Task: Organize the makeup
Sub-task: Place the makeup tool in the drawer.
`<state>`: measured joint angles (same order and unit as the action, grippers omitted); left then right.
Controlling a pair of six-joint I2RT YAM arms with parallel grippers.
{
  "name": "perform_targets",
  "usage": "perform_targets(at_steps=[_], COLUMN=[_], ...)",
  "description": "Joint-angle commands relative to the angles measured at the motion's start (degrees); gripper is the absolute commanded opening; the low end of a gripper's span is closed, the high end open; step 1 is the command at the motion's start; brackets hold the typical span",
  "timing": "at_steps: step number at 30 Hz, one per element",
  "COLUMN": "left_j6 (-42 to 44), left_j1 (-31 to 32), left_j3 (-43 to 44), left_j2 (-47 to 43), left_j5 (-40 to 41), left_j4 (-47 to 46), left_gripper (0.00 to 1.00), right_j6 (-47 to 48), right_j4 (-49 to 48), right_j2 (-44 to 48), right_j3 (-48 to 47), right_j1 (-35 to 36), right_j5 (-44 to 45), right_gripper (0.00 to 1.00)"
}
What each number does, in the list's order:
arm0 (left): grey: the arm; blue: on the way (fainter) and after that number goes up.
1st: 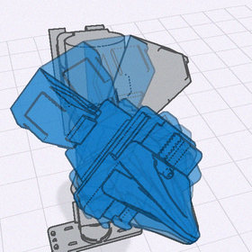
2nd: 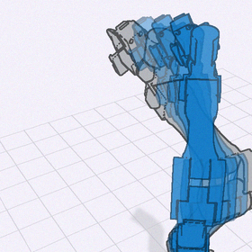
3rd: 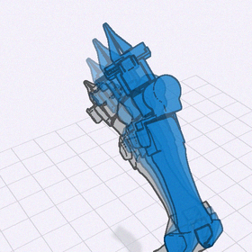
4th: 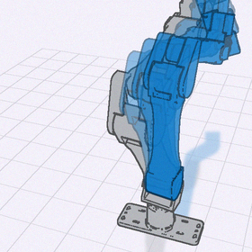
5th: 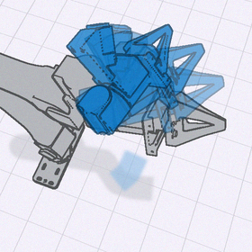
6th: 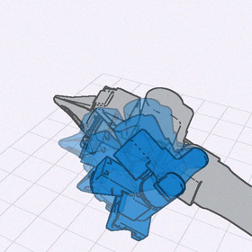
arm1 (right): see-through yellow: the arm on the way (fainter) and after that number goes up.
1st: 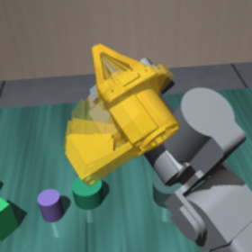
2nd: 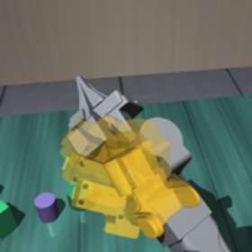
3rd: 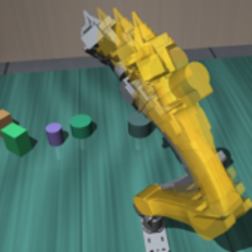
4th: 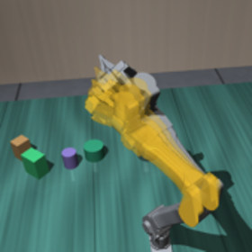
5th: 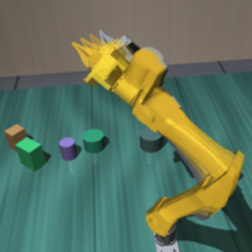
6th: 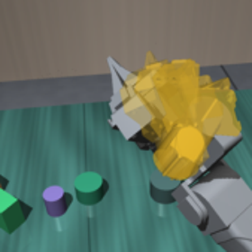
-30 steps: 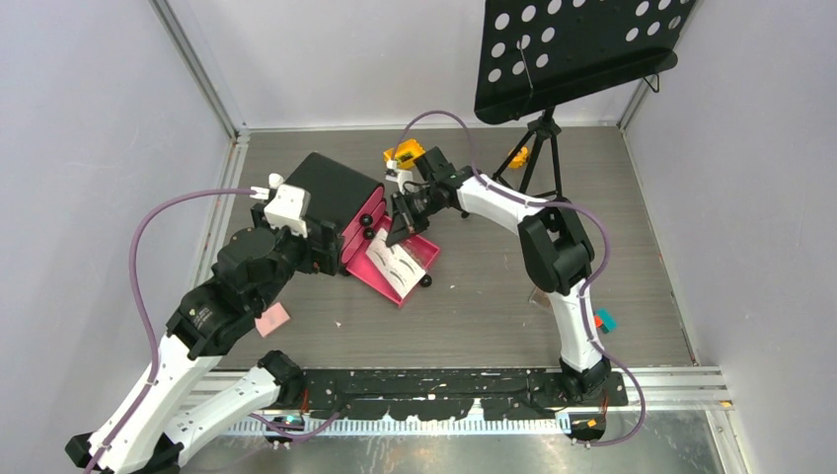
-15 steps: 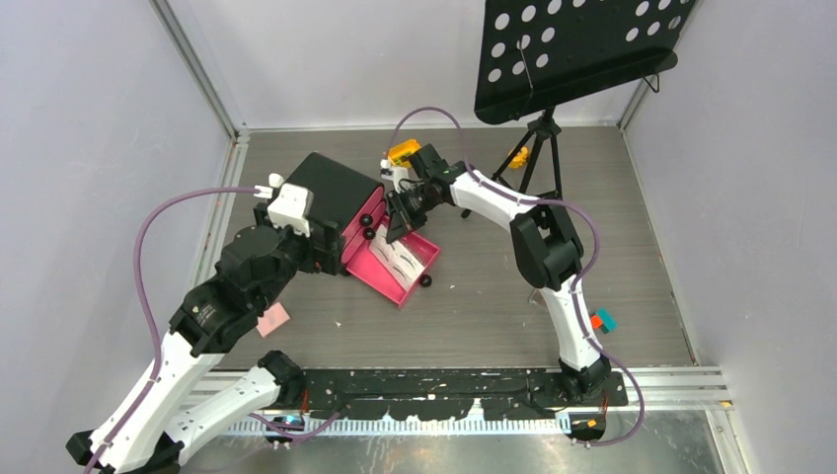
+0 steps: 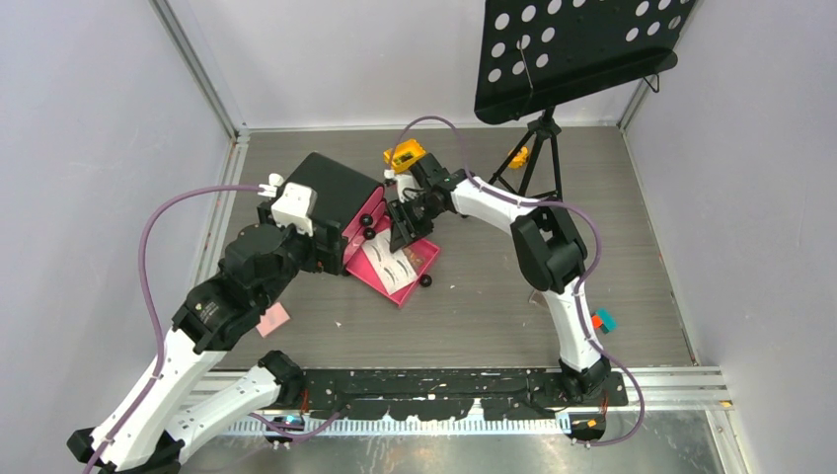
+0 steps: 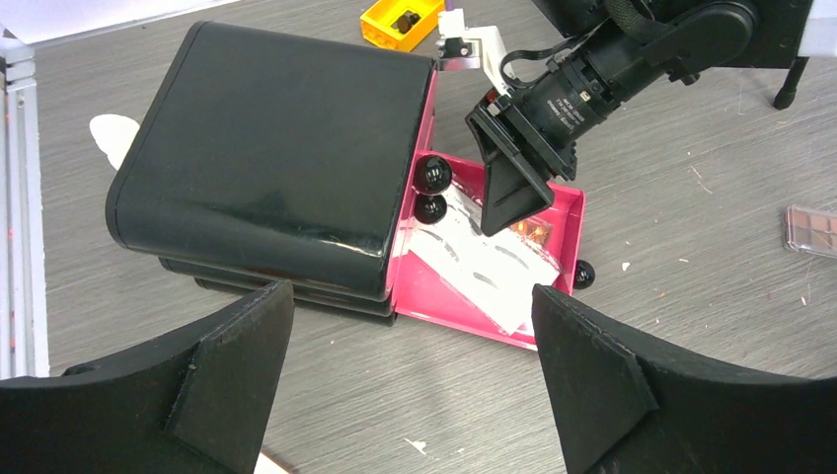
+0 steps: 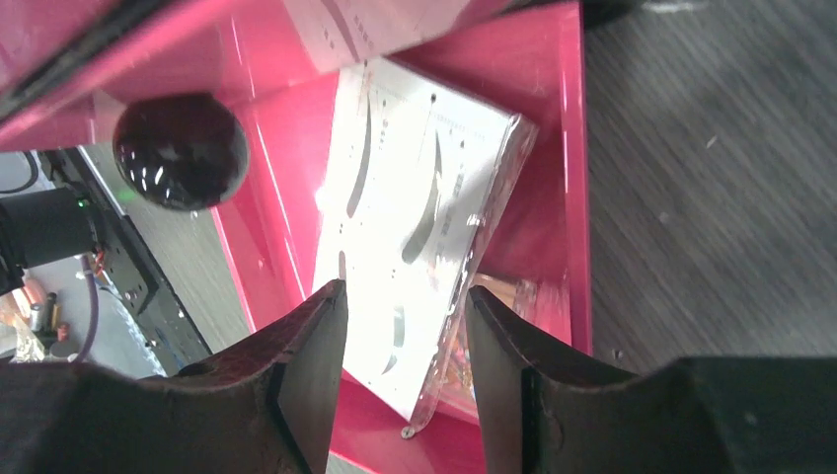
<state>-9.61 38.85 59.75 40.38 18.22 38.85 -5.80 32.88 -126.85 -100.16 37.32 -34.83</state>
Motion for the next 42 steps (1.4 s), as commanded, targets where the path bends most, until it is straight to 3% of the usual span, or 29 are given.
perform_targets(at_steps=[1,10,15,28,34,38,42], left_j6=[0.6,0.6,0.7,0.7,1.0,1.5,2.9], left_j1=[-0.4,-0.3,-0.3,-0.3,-0.4,-0.4,-0.3], left_j3=[-0.2,-0.4,-0.3,-1.5,-1.8,-1.3,-0.8], left_j2=[0.1,0.6,0.6,1.5,2.0,2.9,3.9], left_j5=[-0.7,-1.0,-0.9,-1.8,-2.6,-4.1,-6.0], left_j4=[-2.2,-2.3,-2.4,-4.6,-5.0,-5.4,-5.3], left_gripper=[0.92,0.92,0.92,0.93,0.93,0.95,0.95], right_j6=[-0.2,-2.5,-4.2,-12.0,-12.9,-8.3,-1.2], right_j4=[-2.9,-4.3,-5.6,-12.4,0.6,14.7,15.4], right_j2=[6.7,5.0,7.0,38.4,45.4,42.4,46.0], right_j3=[1.9,2.0,4.0,36.0,40.9,36.9,39.4], right_j1=[0.2,1.0,1.8,1.8,1.3,0.6,0.6], right_j5=[1.0,-2.1,3.4,31.9,47.9,52.0,53.2], right_gripper=[0.53,0.53,0.52,0.63,0.74,0.75,0.76])
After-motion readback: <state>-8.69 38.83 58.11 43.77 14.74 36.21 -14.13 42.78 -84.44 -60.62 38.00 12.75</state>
